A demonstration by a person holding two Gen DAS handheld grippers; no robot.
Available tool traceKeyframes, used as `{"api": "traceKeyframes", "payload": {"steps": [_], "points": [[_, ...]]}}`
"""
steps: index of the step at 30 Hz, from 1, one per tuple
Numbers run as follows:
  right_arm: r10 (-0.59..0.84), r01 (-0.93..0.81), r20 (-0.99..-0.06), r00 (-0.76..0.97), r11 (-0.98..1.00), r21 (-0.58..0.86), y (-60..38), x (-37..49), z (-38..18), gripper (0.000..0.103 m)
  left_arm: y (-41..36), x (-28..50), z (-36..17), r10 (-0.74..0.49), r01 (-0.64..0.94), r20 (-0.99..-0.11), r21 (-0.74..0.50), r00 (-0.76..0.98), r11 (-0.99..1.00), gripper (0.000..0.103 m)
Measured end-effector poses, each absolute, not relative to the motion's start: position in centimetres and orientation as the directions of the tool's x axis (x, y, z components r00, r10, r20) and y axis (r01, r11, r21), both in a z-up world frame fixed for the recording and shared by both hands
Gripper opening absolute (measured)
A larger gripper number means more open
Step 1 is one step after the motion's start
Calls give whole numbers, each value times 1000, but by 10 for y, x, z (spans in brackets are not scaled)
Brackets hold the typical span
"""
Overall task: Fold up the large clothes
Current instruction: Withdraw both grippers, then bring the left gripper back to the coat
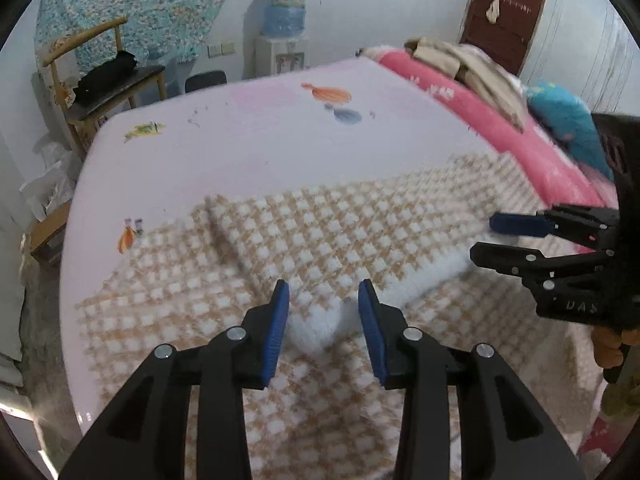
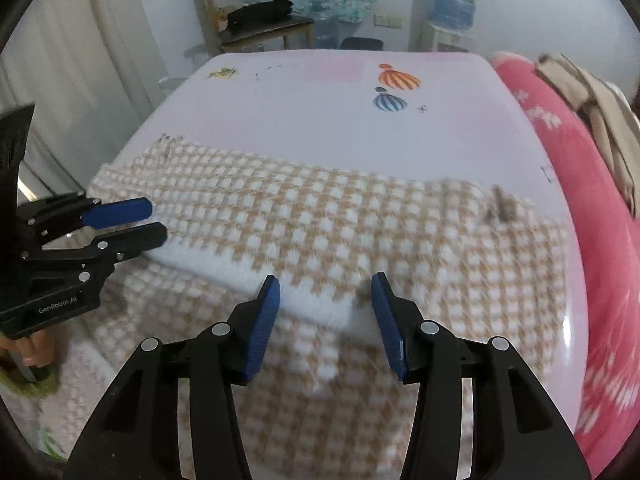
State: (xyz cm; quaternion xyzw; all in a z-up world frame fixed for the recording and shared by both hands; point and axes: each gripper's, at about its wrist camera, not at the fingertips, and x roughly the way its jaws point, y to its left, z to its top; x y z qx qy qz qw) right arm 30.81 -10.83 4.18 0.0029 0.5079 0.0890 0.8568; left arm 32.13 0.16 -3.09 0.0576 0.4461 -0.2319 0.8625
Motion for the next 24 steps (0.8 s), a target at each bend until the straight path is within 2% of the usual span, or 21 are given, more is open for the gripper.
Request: {"api": "traceKeyframes", "payload": {"steps": [4, 8, 11, 14, 18, 21, 24], "points": [[150, -130, -838, 525, 987, 95, -109, 315, 57, 49, 3, 327, -18, -364, 428, -767, -129, 528, 894, 37], [121, -112, -875, 469, 991, 77, -109, 331, 22, 54, -4, 343, -52, -245, 350, -865, -87, 437, 932, 47], [96, -116, -875, 474, 992, 45, -103, 316, 37, 55, 8, 333, -41, -265, 307, -851, -130, 453, 943, 47], [132, -127, -853, 504, 989, 78, -106, 288, 62, 63, 18, 310, -19, -265, 304, -822, -119, 503, 945, 48], [200, -152, -819, 537, 979, 139, -114, 243, 90, 76, 38, 269, 4, -255, 292, -792, -102, 555, 951, 63], [241, -185, -805, 542, 969, 165, -113, 213, 99, 83, 60, 234, 15, -224, 265, -776, -76, 589, 961, 72], [276, -225, -803, 529, 958, 181, -105, 179, 96, 85, 81, 203, 17, -194, 222, -776, -71, 600, 972, 78]]}}
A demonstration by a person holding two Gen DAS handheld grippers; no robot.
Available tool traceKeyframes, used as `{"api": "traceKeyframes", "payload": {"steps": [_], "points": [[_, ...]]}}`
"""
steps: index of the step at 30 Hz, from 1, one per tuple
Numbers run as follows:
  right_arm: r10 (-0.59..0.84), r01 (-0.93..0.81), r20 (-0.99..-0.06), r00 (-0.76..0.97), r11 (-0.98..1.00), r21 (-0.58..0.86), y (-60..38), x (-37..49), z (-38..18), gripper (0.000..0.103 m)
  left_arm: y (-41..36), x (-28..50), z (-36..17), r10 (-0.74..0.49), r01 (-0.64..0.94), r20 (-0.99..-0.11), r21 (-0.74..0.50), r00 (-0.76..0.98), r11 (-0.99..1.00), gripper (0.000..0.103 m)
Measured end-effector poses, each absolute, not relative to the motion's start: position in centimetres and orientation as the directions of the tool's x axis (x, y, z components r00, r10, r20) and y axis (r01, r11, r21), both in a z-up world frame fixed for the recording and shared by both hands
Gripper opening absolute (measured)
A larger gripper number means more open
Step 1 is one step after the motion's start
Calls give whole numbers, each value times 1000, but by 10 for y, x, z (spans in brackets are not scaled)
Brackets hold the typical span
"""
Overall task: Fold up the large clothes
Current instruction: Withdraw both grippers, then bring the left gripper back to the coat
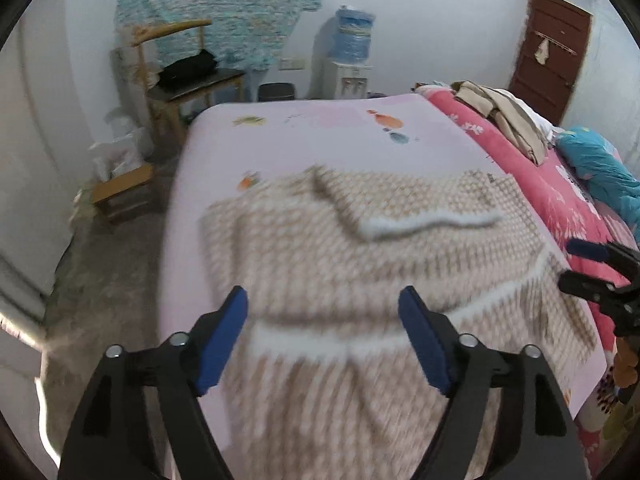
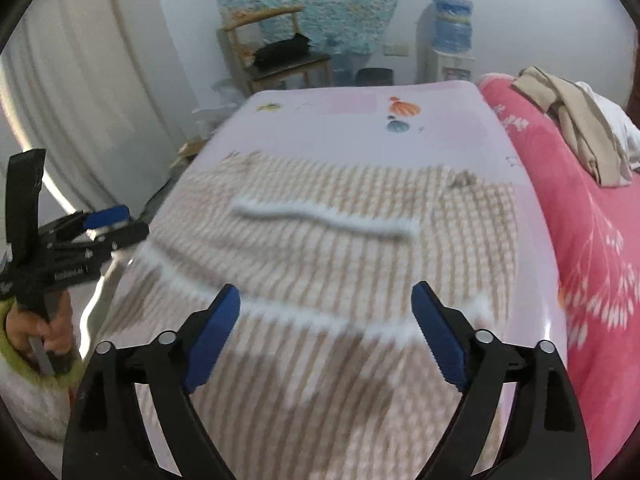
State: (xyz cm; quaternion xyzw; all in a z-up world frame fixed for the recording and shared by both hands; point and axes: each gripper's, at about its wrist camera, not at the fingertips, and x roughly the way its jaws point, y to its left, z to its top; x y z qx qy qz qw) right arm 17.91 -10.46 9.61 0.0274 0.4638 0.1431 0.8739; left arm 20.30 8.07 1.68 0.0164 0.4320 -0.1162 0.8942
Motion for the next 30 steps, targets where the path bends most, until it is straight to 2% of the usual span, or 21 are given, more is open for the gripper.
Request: {"api": "traceKeyframes", "payload": {"steps": [5, 10, 14, 19, 21, 23, 25, 30], "points": [[282, -249, -826, 489, 952, 177, -88, 139, 72, 85, 114, 164, 7, -148, 143, -793, -79, 591, 987, 80], [265, -224, -863, 430, 957, 182, -80, 133, 39, 85, 128, 148, -10, -156, 135, -793, -93, 589, 986, 78], [276, -196, -871, 407, 957, 212, -81, 135, 29, 85, 126, 159, -23, -176, 152, -781, -104, 599, 983, 67], [281, -183, -873, 399, 957, 224, -81, 138, 30, 85, 128, 182, -44, -210, 159, -798, -144, 566, 977, 44], [282, -181, -873, 398, 957, 226, -82, 137, 30, 85, 128, 188, -52, -214, 160, -811, -150, 545, 976, 38], [284, -178, -873, 396, 957, 230, -83, 139, 30, 85, 129, 190, -55, -222, 154, -813, -164, 539, 974, 36], [284, -175, -874, 394, 957, 232, -84, 139, 29, 85, 132, 186, -52, -263, 165, -803, -206, 535, 965, 27], [283, -177, -876, 391, 957, 231, -86, 139, 26, 85, 135, 175, -45, -345, 208, -782, -276, 519, 939, 26]]}}
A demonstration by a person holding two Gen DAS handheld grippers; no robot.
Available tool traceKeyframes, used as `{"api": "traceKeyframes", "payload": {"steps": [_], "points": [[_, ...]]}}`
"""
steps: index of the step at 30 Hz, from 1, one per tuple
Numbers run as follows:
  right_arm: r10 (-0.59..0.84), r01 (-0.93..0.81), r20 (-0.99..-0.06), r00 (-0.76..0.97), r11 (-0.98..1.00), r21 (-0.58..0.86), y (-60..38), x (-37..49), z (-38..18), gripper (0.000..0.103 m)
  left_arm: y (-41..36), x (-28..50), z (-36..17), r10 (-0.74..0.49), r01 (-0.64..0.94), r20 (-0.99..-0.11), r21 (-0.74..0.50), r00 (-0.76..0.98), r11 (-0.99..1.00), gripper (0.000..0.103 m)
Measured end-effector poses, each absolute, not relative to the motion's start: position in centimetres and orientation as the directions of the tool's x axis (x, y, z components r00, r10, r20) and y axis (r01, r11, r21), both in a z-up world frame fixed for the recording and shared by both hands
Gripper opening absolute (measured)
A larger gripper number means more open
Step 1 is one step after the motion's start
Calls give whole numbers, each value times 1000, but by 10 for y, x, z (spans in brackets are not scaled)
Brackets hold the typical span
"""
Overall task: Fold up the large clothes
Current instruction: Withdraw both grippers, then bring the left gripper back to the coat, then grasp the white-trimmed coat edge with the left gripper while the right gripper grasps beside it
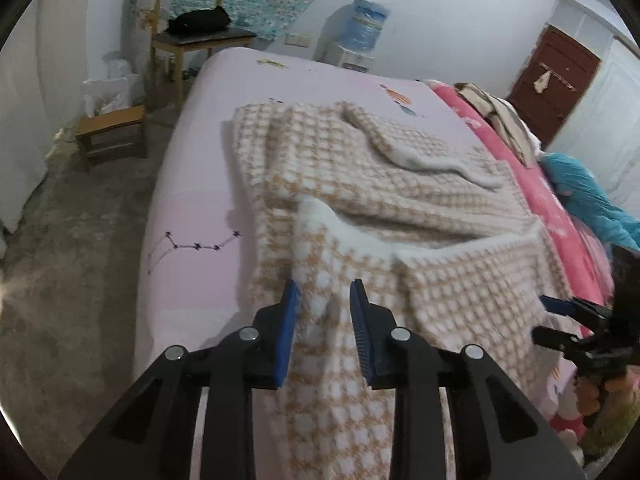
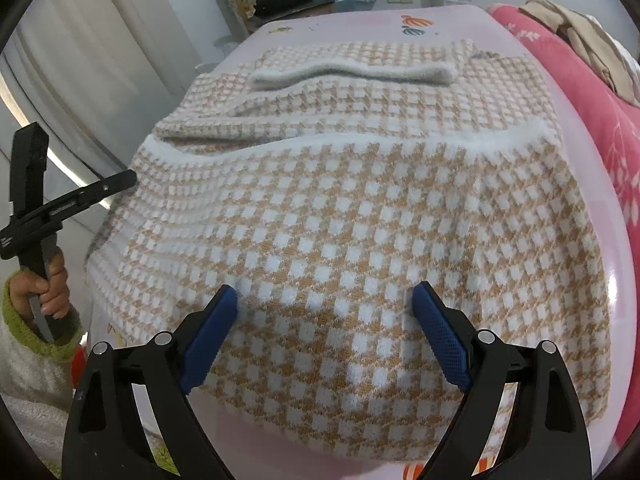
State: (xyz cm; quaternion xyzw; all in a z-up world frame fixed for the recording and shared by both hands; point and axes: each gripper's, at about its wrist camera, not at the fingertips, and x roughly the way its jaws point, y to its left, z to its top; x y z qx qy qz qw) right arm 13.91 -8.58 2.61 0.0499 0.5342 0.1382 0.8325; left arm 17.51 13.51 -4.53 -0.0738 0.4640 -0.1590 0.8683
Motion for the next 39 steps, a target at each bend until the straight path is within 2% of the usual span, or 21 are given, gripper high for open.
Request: {"api": "traceKeyframes", "payload": {"steps": [3, 9, 13, 21, 25, 29, 31, 34, 36, 39], "points": [[284, -177, -876, 390, 957, 231, -86, 139, 25, 85, 136, 179, -54, -304, 177, -820, -248, 485, 952, 26], [282, -180, -876, 391, 957, 228, -87, 139, 24, 85, 142, 187, -61, -358, 153, -829, -323, 429, 934, 28], [283, -179, -875, 393, 957, 230, -87, 139, 24, 85, 146, 190, -57, -434, 176, -784, -399, 444, 900, 30], [287, -179, -874, 392, 956, 234, -87, 139, 25, 85, 152, 209, -73, -516, 128, -754, -512, 408, 849, 31], [296, -180, -871, 392, 953, 242, -88, 140, 25, 85, 152, 200, -66, -591, 196, -695, -566, 409, 801, 31], [311, -181, -867, 389, 949, 259, -90, 140, 24, 86, 141, 200, -69, -433, 162, -803, -404, 410, 900, 30], [325, -186, -866, 379, 944, 273, -92, 140, 26, 86, 133, 197, -63, -381, 167, -817, -343, 432, 924, 30], [361, -177, -851, 382, 932, 316, -108, 136, 33, 86, 110, 190, -58, -249, 200, -851, -174, 463, 964, 30], [381, -145, -826, 416, 924, 354, -130, 136, 43, 86, 95, 187, -59, -160, 217, -864, -61, 477, 974, 30], [368, -84, -794, 484, 923, 377, -165, 143, 58, 82, 82, 183, -59, -83, 225, -862, 37, 500, 974, 30]]}}
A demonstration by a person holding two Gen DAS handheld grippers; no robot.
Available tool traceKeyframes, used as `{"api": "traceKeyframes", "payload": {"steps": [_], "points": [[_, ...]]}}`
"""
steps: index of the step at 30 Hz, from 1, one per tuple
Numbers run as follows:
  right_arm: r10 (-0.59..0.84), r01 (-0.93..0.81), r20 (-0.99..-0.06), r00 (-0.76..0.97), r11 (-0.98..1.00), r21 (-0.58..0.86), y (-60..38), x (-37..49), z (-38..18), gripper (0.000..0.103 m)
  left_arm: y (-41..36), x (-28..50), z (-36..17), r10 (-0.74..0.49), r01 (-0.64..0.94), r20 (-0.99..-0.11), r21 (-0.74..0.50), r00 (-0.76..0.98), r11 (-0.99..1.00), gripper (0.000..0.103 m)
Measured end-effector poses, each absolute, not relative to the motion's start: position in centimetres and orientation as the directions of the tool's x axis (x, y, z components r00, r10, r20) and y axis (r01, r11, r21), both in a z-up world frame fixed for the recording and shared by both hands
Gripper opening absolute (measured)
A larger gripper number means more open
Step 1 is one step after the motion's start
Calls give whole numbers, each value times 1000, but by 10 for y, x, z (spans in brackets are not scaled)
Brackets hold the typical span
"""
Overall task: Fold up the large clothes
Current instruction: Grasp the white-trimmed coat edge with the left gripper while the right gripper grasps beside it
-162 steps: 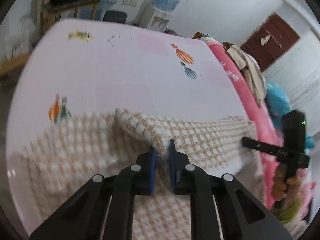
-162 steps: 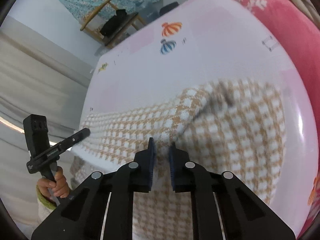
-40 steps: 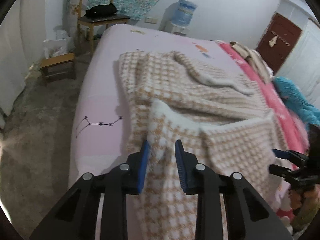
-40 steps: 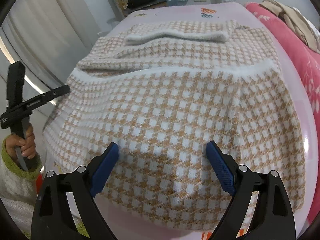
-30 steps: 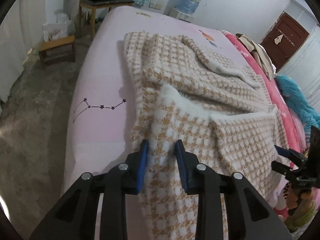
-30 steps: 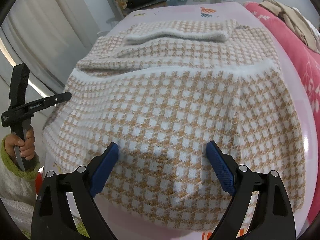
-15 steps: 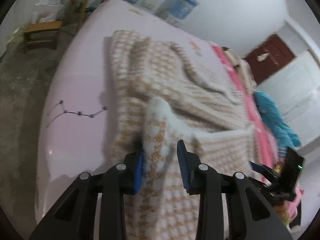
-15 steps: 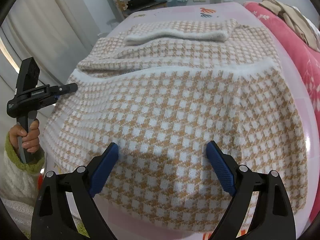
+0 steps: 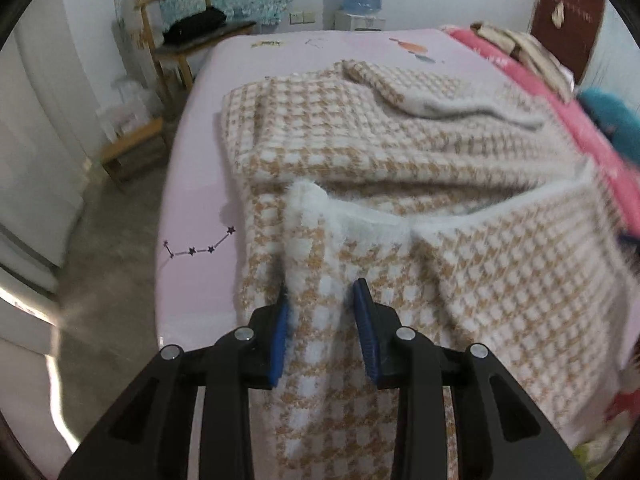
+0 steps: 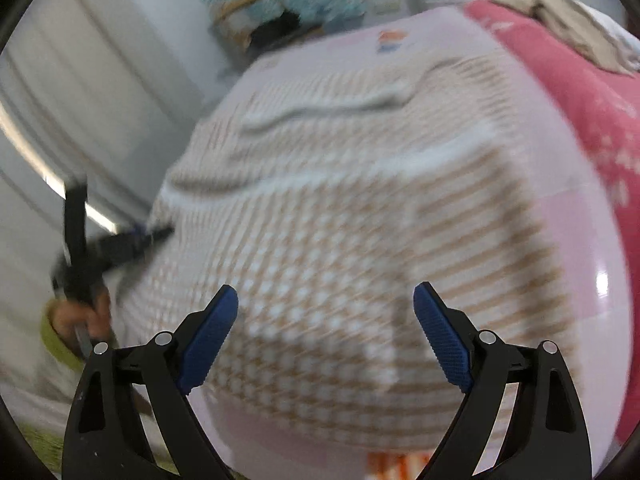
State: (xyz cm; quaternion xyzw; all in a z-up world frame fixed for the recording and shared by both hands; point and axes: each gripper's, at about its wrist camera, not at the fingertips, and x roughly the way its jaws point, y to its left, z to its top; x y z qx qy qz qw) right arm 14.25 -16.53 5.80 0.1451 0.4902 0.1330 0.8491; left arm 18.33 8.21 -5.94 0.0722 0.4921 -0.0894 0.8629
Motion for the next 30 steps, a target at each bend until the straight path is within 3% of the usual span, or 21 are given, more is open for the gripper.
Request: {"api": "traceKeyframes", "payload": {"steps": [6, 12, 30], "points": [[266, -11, -816, 514, 953, 303, -201, 184, 62, 61, 73, 184, -60, -21, 212, -860, 102, 510, 972, 30], [210, 20, -850, 484, 968, 251, -208, 209, 49, 51, 70, 183, -59, 0, 201, -859, 120, 513, 972, 30], [229, 50, -874, 429, 960, 276, -223, 209, 33, 52, 63, 179, -59, 45, 206, -848, 179, 528, 962, 30]]}}
